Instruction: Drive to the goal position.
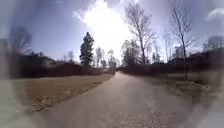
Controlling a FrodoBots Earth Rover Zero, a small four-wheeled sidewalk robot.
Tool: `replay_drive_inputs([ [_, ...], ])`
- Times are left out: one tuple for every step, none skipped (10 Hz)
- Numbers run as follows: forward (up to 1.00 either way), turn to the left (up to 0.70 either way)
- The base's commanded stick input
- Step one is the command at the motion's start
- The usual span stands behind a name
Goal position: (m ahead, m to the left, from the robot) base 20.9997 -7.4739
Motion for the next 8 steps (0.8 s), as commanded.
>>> replay_drive_inputs([
  [1.0,-0.01],
  [1.0,-0.16],
  [1.0,0.0],
  [1.0,0.0],
  [1.0,0.0],
  [1.0,0.0],
  [1.0,0.0],
  [1.0,0.0],
])
